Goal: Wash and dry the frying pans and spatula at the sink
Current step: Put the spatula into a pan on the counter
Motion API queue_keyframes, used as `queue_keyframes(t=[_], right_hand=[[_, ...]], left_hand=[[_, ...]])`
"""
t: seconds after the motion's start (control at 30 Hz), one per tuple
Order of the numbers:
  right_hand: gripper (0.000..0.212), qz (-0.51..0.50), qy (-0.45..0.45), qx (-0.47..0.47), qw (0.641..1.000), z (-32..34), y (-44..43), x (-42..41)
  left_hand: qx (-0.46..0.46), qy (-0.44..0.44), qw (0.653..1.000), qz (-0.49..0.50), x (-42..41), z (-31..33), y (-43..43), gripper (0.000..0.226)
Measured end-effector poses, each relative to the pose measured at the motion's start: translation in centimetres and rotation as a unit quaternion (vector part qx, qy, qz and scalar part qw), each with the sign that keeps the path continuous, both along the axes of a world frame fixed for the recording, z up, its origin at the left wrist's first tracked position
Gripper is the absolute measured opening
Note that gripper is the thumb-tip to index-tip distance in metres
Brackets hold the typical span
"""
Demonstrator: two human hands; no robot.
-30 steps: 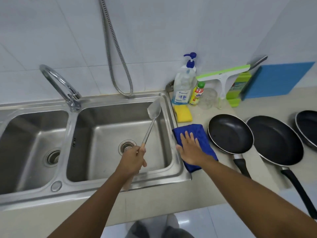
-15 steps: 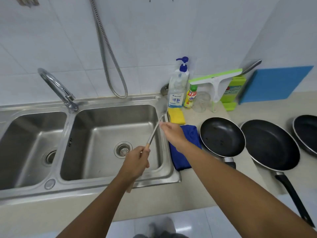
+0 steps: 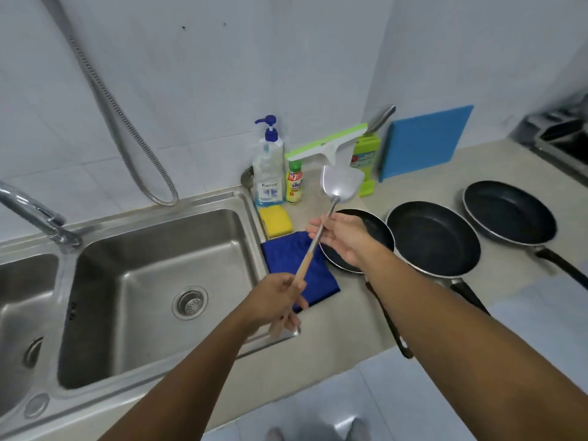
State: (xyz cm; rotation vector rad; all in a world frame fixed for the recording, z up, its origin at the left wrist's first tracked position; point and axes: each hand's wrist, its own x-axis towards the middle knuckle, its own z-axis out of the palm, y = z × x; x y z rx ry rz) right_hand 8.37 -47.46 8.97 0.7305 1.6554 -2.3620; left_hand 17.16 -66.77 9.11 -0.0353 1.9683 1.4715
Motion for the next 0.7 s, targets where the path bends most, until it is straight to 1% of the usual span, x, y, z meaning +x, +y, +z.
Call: queue_keyframes(t=[0.07,0.17,0.3,0.43,0.53,0.6,0.7], right_hand=[[0.013,-0.006,0.013,0.033,0.999,0.2,3.4,0.7],[0.023,-0.035,0.027,0.059,0.997,0.7,9.5,1.5],[0.021,-0.072,0.039,0.066,0.994,0.8,19.3,2.9],[0.025,-0.077,0.027,0.074,0.994,1.1,29.7,4.8],[0.032,-0.088,0.011,0.07,0.994,1.1,36.4,6.1],[0.034,-0.087,0.003,0.083,0.993,0.7,40.4,6.6],[0.033,-0.109,-0.005,0.098,0.989,0.0,45.3,6.7]], left_hand=[[-0.007,0.009,1.0,-0.028,-0.6,0.5,3.7,0.03],[-0.008,0.026,0.998,-0.053,-1.3,0.3,10.0,0.022],[0.011,0.004,0.997,-0.075,-1.1,-0.6,19.8,0.021],[0.017,-0.005,0.993,-0.116,0.1,-0.9,30.0,0.017],[0.003,-0.01,0.99,-0.142,1.1,-1.0,37.0,0.02],[-0.016,-0.01,0.989,-0.147,1.5,-0.9,41.3,0.02],[-0.014,-0.027,0.99,-0.141,1.7,-1.1,47.0,0.023]])
